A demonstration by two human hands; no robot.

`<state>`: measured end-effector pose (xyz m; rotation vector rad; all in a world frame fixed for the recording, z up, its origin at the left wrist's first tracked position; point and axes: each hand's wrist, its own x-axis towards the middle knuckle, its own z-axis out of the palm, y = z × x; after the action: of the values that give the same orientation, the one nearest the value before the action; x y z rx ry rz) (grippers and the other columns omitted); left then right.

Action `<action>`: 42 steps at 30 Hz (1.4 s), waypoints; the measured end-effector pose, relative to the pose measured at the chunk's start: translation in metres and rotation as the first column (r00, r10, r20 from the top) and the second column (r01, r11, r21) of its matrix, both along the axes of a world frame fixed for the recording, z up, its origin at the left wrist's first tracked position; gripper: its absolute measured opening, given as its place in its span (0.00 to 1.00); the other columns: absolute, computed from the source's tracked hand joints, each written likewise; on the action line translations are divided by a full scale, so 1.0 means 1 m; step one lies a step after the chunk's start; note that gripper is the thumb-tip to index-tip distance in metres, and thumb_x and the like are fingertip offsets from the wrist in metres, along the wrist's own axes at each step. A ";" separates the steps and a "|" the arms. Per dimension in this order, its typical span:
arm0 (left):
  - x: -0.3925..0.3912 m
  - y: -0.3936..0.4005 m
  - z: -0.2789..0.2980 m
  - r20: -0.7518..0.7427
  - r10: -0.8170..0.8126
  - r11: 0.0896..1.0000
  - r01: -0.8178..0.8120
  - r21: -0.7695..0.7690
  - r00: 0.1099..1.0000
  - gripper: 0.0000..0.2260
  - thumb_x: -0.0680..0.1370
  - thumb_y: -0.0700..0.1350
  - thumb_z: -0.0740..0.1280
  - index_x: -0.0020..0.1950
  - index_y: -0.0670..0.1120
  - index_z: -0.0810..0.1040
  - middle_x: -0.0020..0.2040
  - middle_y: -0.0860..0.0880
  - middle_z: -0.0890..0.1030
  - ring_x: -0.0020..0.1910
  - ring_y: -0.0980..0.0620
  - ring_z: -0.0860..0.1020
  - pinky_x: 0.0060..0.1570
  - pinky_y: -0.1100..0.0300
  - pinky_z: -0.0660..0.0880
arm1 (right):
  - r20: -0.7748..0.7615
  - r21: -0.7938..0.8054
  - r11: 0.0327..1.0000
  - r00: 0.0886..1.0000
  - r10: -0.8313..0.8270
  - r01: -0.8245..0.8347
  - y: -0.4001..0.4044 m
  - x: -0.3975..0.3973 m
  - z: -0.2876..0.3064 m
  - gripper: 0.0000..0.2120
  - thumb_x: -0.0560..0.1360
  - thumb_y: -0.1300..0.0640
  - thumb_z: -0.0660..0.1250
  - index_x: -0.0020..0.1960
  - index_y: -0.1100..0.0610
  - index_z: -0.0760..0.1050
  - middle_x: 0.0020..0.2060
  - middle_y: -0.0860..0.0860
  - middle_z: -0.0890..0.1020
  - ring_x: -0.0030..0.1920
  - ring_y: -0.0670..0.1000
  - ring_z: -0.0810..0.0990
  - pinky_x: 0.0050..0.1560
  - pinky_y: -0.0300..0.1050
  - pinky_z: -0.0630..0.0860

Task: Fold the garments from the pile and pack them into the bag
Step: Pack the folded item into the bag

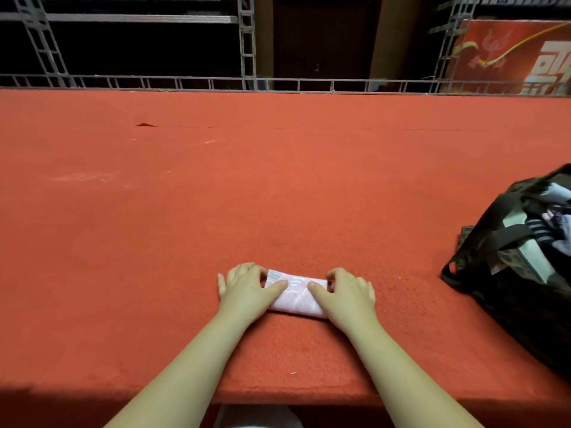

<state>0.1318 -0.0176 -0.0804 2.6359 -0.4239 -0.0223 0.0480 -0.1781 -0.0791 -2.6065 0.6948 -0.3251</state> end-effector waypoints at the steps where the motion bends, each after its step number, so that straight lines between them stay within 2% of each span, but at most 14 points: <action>1: -0.001 -0.001 0.000 -0.037 -0.016 0.999 0.018 0.048 0.999 0.25 0.74 0.65 0.60 0.64 0.52 0.73 0.72 0.51 0.66 0.74 0.49 0.57 0.73 0.45 0.45 | -0.067 -0.053 0.999 0.998 0.004 -0.008 0.001 -0.002 0.000 0.24 0.74 0.35 0.57 0.59 0.51 0.73 0.56 0.50 0.77 0.63 0.55 0.70 0.72 0.57 0.55; 5: -0.008 -0.007 0.003 -0.126 -0.071 0.992 0.083 0.097 0.990 0.30 0.77 0.65 0.54 0.72 0.47 0.65 0.77 0.48 0.56 0.77 0.49 0.48 0.74 0.48 0.40 | -0.136 -0.076 0.994 0.989 0.066 -0.077 0.008 -0.012 -0.002 0.30 0.77 0.35 0.49 0.65 0.55 0.71 0.65 0.52 0.69 0.70 0.55 0.62 0.74 0.60 0.45; 8: -0.013 -0.006 0.004 -0.151 -0.071 0.997 0.077 0.031 0.986 0.28 0.79 0.62 0.54 0.72 0.46 0.65 0.75 0.46 0.63 0.76 0.48 0.55 0.74 0.50 0.46 | -0.118 -0.040 0.995 0.989 0.086 -0.091 0.008 -0.017 -0.002 0.28 0.79 0.38 0.50 0.66 0.58 0.70 0.66 0.54 0.71 0.69 0.56 0.64 0.74 0.56 0.51; 11: -0.031 -0.014 0.009 -0.215 -0.104 0.875 -0.013 -0.483 0.971 0.17 0.77 0.57 0.62 0.57 0.46 0.74 0.56 0.48 0.79 0.60 0.48 0.75 0.63 0.54 0.68 | 0.121 0.236 0.962 0.987 0.109 -0.135 0.002 -0.024 0.004 0.17 0.80 0.44 0.56 0.55 0.56 0.73 0.55 0.53 0.78 0.59 0.55 0.73 0.63 0.48 0.66; 14: -0.056 -0.035 0.023 -0.178 -0.130 0.639 -0.055 -0.768 0.975 0.03 0.78 0.46 0.66 0.48 0.47 0.74 0.44 0.51 0.79 0.44 0.53 0.77 0.44 0.63 0.73 | 0.457 0.559 0.790 0.888 -0.041 -0.252 -0.003 -0.040 0.016 0.06 0.79 0.56 0.62 0.43 0.53 0.70 0.39 0.46 0.75 0.41 0.45 0.73 0.40 0.33 0.69; 17: -0.064 -0.063 0.035 -0.156 -0.115 0.656 -0.043 -0.754 0.981 0.05 0.78 0.46 0.65 0.45 0.45 0.76 0.41 0.50 0.80 0.41 0.52 0.77 0.44 0.56 0.72 | 0.534 0.580 0.769 0.838 -0.108 -0.270 -0.017 -0.057 0.031 0.02 0.79 0.57 0.63 0.48 0.55 0.70 0.40 0.46 0.74 0.41 0.45 0.72 0.37 0.30 0.68; 20: -0.072 -0.094 0.051 -0.131 -0.137 0.723 0.008 -0.691 0.982 0.10 0.78 0.49 0.63 0.42 0.44 0.77 0.41 0.48 0.80 0.42 0.48 0.78 0.43 0.55 0.72 | 0.488 0.518 0.801 0.873 0.010 -0.299 -0.042 -0.087 0.053 0.16 0.78 0.56 0.62 0.64 0.51 0.63 0.52 0.44 0.73 0.50 0.45 0.72 0.45 0.31 0.67; 23: -0.094 -0.125 0.075 -0.074 -0.249 0.739 0.140 -0.659 0.966 0.18 0.80 0.53 0.59 0.40 0.43 0.78 0.37 0.46 0.82 0.37 0.49 0.78 0.40 0.55 0.73 | 0.457 0.312 0.929 0.889 0.037 -0.199 -0.070 -0.122 0.080 0.27 0.79 0.59 0.60 0.74 0.50 0.53 0.62 0.47 0.67 0.59 0.47 0.70 0.52 0.36 0.62; 27: -0.128 -0.176 0.111 -0.139 -0.376 0.701 0.183 -0.689 0.916 0.22 0.80 0.58 0.54 0.38 0.45 0.77 0.32 0.44 0.80 0.32 0.46 0.77 0.32 0.58 0.69 | 0.560 0.153 0.988 0.826 -0.063 -0.028 -0.111 -0.163 0.114 0.28 0.77 0.59 0.62 0.73 0.50 0.55 0.64 0.52 0.70 0.62 0.53 0.72 0.53 0.39 0.63; 31: -0.159 -0.229 0.144 -0.220 -0.564 0.579 0.192 -0.793 0.796 0.15 0.81 0.56 0.56 0.43 0.49 0.75 0.40 0.50 0.77 0.36 0.50 0.75 0.34 0.60 0.70 | 0.650 0.203 0.976 0.736 -0.192 0.075 -0.166 -0.199 0.145 0.24 0.76 0.59 0.63 0.69 0.50 0.60 0.55 0.46 0.72 0.56 0.54 0.76 0.57 0.49 0.73; 34: -0.174 -0.266 0.162 -0.144 -0.689 0.498 0.320 -0.806 0.710 0.07 0.80 0.51 0.60 0.48 0.49 0.74 0.42 0.51 0.76 0.32 0.56 0.76 0.32 0.62 0.68 | 0.653 0.311 0.941 0.691 -0.311 0.129 -0.212 -0.219 0.159 0.19 0.77 0.58 0.62 0.66 0.48 0.62 0.51 0.46 0.73 0.51 0.52 0.77 0.49 0.49 0.77; 36: -0.178 -0.288 0.171 -0.093 -0.704 0.470 0.364 -0.804 0.704 0.05 0.79 0.49 0.62 0.52 0.50 0.72 0.46 0.50 0.77 0.35 0.56 0.78 0.33 0.61 0.68 | 0.652 0.428 0.895 0.644 -0.400 0.123 -0.245 -0.227 0.162 0.16 0.75 0.55 0.62 0.62 0.48 0.66 0.50 0.47 0.74 0.49 0.52 0.78 0.46 0.45 0.78; 38: -0.177 -0.305 0.178 -0.038 -0.678 0.463 0.385 -0.798 0.734 0.06 0.78 0.49 0.64 0.54 0.51 0.71 0.52 0.50 0.78 0.44 0.53 0.79 0.39 0.59 0.72 | 0.629 0.510 0.851 0.620 -0.470 0.127 -0.273 -0.227 0.163 0.15 0.72 0.53 0.62 0.58 0.48 0.67 0.52 0.49 0.75 0.51 0.56 0.79 0.51 0.56 0.80; 42: -0.164 -0.330 0.181 0.154 -0.605 0.475 0.510 -0.717 0.781 0.09 0.78 0.47 0.63 0.59 0.50 0.73 0.53 0.55 0.77 0.55 0.53 0.75 0.53 0.58 0.71 | 0.574 0.486 0.867 0.708 -0.411 0.109 -0.309 -0.208 0.162 0.10 0.78 0.60 0.60 0.60 0.53 0.69 0.56 0.55 0.73 0.53 0.57 0.77 0.46 0.56 0.81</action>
<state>-0.0320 -0.3474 0.1005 1.5833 -1.0106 -0.1858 -0.1602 -0.4873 0.0825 -1.7731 0.7645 -1.0182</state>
